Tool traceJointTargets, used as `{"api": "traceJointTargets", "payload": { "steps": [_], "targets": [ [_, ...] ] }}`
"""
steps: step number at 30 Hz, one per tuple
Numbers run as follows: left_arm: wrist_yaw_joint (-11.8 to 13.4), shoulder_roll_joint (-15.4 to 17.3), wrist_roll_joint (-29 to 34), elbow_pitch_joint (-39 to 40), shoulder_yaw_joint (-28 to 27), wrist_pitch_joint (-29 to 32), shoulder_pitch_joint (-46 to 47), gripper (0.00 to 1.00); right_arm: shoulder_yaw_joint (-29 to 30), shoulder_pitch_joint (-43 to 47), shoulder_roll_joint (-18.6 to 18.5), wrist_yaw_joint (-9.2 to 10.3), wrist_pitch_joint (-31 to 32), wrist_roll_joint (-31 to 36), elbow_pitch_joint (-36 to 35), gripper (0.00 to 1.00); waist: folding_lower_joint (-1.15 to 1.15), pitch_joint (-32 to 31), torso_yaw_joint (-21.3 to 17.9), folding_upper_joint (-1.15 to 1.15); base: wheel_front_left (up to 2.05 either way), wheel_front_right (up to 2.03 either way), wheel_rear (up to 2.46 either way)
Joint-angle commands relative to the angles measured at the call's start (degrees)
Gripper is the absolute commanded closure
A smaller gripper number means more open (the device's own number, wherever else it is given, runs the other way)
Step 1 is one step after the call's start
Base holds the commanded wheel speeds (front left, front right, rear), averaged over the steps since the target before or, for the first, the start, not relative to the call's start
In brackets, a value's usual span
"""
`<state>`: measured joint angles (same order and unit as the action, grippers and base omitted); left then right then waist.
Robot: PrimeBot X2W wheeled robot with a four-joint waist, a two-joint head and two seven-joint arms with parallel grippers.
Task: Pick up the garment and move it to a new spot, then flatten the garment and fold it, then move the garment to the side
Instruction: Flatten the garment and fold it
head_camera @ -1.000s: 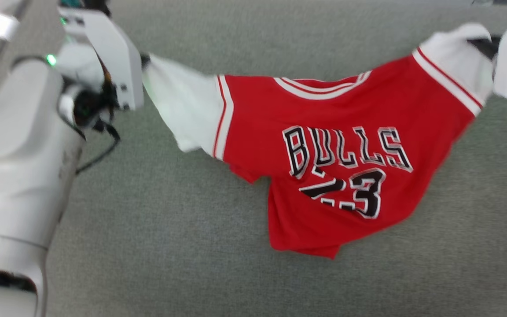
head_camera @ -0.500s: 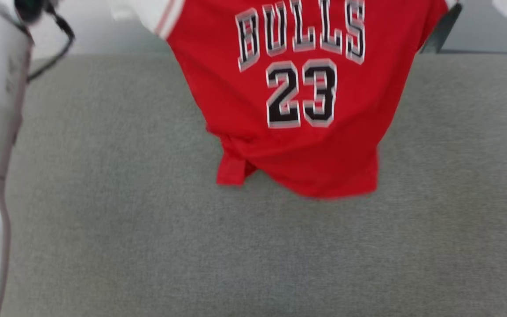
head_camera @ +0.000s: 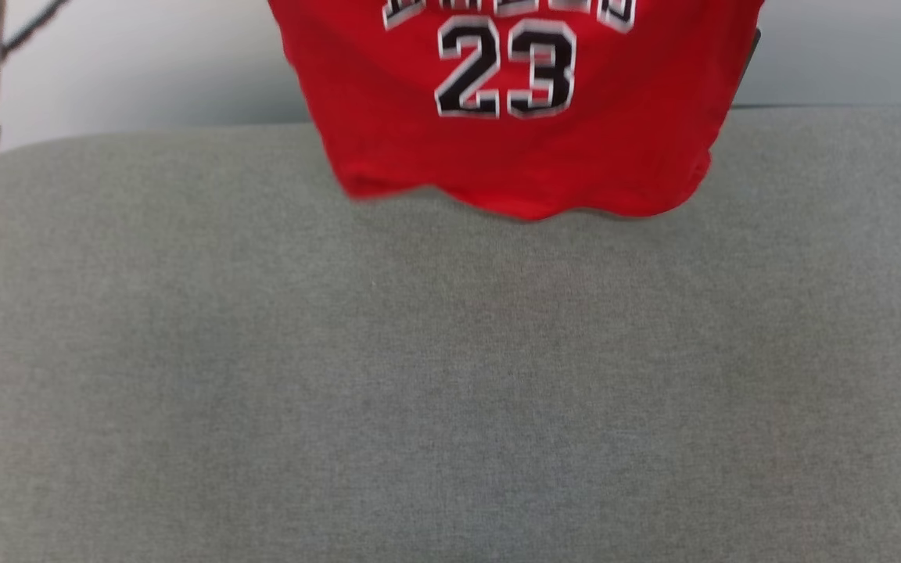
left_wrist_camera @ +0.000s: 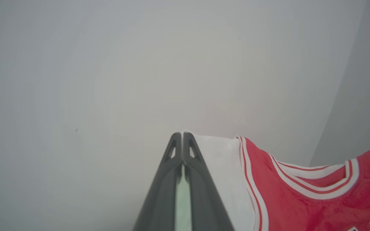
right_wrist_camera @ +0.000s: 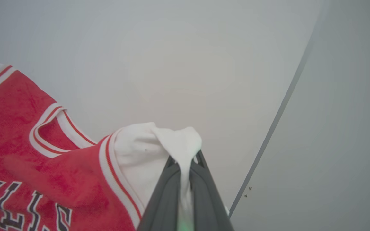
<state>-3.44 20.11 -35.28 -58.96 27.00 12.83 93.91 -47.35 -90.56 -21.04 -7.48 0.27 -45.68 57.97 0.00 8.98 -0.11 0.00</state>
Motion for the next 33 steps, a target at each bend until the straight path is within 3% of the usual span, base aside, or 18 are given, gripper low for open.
{"api": "traceJointTargets", "payload": {
  "steps": [1, 12, 17, 25, 33],
  "targets": [
    [0.11, -0.21, 0.35, -0.38, 0.10, -0.55, 0.90, 1.00, -0.25, -0.92, 0.20, -0.02, -0.71, 0.48, 0.50, 1.00, 0.00, 1.58, -0.22, 0.00, 0.00, 0.00, 0.00],
    [-0.55, -2.60, 1.77, -4.21, 0.47, -9.37, 12.82, 1.00, 0.58, -12.95, 1.13, -0.02, -12.72, 6.68, 9.20, 1.00, 0.00, 15.12, 0.54, 0.00, 0.00, 0.00, 0.00],
    [-0.18, -2.16, 1.94, -5.15, -0.44, -15.71, 18.54, 1.00, 2.80, -18.52, 1.06, -0.02, -15.41, 11.32, 11.69, 1.00, 0.00, 22.24, 1.17, 0.00, 0.00, 0.00, 0.00],
    [-1.23, -2.79, 1.53, -4.61, -1.56, -24.66, 26.90, 1.00, 17.76, -21.13, -3.84, 0.01, -15.38, 29.09, 0.09, 1.00, 0.00, 32.67, 5.13, 0.00, 0.00, 0.00, 0.00],
    [-2.78, -3.59, 1.66, -3.78, -1.95, -27.85, 26.86, 1.00, 33.70, -16.25, -2.00, 0.01, -15.40, 45.87, -5.85, 1.00, 0.00, 39.41, 9.77, 0.00, 0.00, 0.00, 0.00]
  ]
}}
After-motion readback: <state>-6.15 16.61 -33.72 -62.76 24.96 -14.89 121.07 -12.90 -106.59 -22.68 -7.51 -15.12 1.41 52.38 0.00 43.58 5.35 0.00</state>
